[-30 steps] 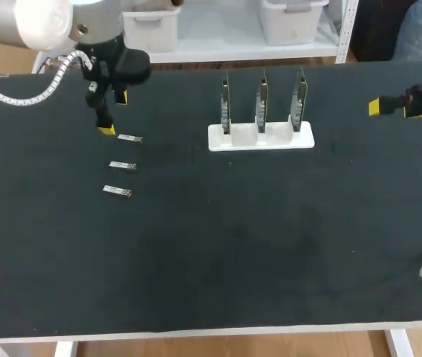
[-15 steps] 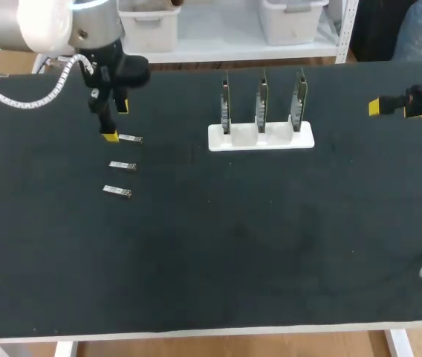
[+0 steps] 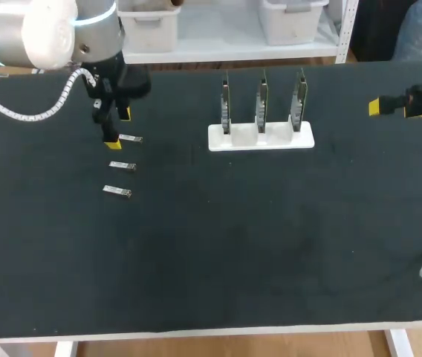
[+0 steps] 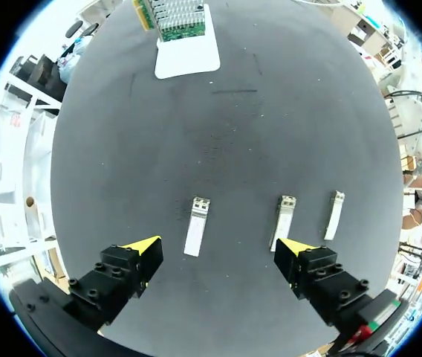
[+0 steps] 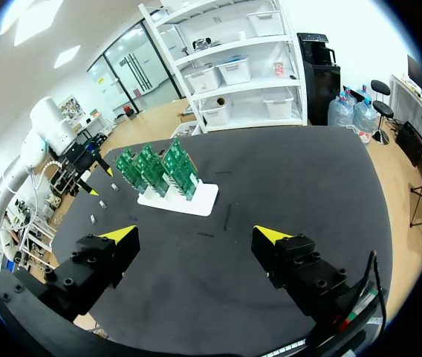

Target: Pick up the optical module with the left hand, and insert it into the network port with the right hand.

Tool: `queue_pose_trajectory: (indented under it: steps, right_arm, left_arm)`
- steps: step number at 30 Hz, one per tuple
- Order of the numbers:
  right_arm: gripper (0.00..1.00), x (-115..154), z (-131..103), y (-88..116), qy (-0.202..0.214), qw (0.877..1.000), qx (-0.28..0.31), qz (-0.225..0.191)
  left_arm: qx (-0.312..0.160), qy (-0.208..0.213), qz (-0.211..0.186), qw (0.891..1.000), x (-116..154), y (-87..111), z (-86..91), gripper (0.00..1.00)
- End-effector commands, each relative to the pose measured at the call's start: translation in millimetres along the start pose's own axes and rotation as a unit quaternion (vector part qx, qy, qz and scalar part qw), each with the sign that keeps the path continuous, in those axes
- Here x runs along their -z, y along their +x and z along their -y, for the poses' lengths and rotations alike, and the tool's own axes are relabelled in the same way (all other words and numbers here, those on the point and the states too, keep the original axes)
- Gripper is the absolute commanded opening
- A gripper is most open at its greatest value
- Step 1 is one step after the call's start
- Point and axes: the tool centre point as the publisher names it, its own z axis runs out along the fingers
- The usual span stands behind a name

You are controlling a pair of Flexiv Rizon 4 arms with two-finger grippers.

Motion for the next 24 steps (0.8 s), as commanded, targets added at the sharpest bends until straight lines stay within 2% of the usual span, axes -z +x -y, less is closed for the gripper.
queue_pose_trajectory:
  steps: [1,12,24]
  right_arm:
    - [1.0,0.0,0.0,0.0,0.0,1.0,0.0,0.0]
    - [1.0,0.0,0.0,0.0,0.0,1.0,0.0,0.0]
    - [1.0,0.0,0.0,0.0,0.0,1.0,0.0,0.0]
  left_arm:
    - [0.004,-0.002,-0.001,1.0,-6.4,-2.2,-4.6,1.0]
    - [-0.005,-0.01,-0.019,1.0,-10.4,-3.5,-21.5,1.0]
    - [0.018,0.007,-0.013,1.0,-21.7,3.9,-16.4,1.0]
